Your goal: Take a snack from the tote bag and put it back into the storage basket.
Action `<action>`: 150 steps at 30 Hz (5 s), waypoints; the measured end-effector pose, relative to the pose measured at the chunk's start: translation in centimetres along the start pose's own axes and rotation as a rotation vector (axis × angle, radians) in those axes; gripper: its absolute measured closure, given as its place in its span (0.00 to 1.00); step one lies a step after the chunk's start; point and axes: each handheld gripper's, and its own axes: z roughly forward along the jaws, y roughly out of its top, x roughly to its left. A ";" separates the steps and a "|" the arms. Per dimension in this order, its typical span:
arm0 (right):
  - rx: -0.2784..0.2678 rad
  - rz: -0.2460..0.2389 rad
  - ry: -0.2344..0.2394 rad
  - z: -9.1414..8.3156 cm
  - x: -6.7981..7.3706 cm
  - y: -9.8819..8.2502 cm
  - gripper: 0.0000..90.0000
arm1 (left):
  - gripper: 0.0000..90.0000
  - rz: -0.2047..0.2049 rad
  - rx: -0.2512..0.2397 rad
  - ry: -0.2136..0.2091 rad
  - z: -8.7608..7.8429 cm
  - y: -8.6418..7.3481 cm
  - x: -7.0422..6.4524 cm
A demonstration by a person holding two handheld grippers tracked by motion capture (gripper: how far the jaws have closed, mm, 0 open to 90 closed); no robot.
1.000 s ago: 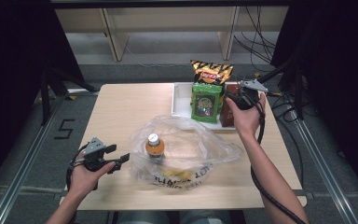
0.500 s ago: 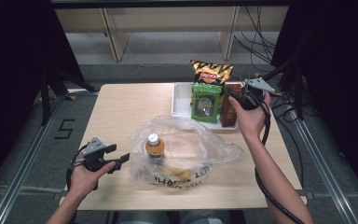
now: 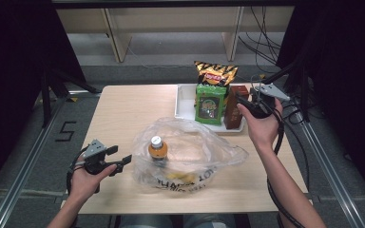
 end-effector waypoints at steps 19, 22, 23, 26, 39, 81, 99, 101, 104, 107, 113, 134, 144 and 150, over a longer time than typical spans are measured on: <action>0.112 -0.048 0.168 -3.6 0.9 -2.5 0.76 | 0.28 0.007 -0.026 -0.007 -0.7 0.4 -0.5; 0.114 -0.081 0.195 -3.8 0.9 -3.0 0.79 | 0.28 0.010 -0.031 -0.009 -0.7 0.5 -0.6; 0.129 -0.052 0.199 -4.1 1.2 -3.2 0.79 | 0.28 0.008 -0.034 -0.010 -0.7 0.5 -0.7; 0.112 -0.066 0.208 -4.1 1.2 -3.6 0.79 | 0.28 0.018 -0.046 -0.019 -0.8 0.6 -0.8; 0.143 -0.059 0.222 -4.3 1.3 -4.4 0.76 | 0.28 0.030 -0.060 -0.023 -1.0 0.7 -0.8; 0.146 -0.007 0.172 -4.9 -1.0 -4.6 0.69 | 0.25 0.081 -0.121 -0.102 -1.2 2.0 -3.1; 0.154 -0.014 0.127 -5.9 -2.0 -4.8 0.69 | 0.24 0.140 -0.122 -0.196 1.3 3.6 -6.1; 0.144 0.013 0.137 -6.0 -1.9 -4.8 0.68 | 0.25 0.150 -0.118 -0.191 1.8 3.6 -6.3; 0.143 0.013 0.133 -6.0 -2.0 -4.8 0.68 | 0.24 0.146 -0.118 -0.195 2.5 3.6 -6.4; 0.141 0.004 0.137 -5.9 -2.1 -5.0 0.68 | 0.24 0.153 -0.109 -0.188 3.1 3.6 -6.6; 0.165 0.021 0.139 -6.0 -1.8 -5.2 0.68 | 0.24 0.165 -0.108 -0.199 4.3 3.4 -7.1; 0.198 0.008 0.151 -5.6 -2.0 -5.7 0.66 | 0.26 0.208 -0.046 -0.185 7.0 1.5 -7.2; 0.206 -0.002 0.138 -5.7 -2.1 -5.7 0.65 | 0.27 0.209 -0.046 -0.174 7.7 1.4 -7.2; 0.180 0.009 0.147 -5.5 -2.1 -5.9 0.65 | 0.32 0.222 -0.052 -0.181 7.6 1.4 -7.1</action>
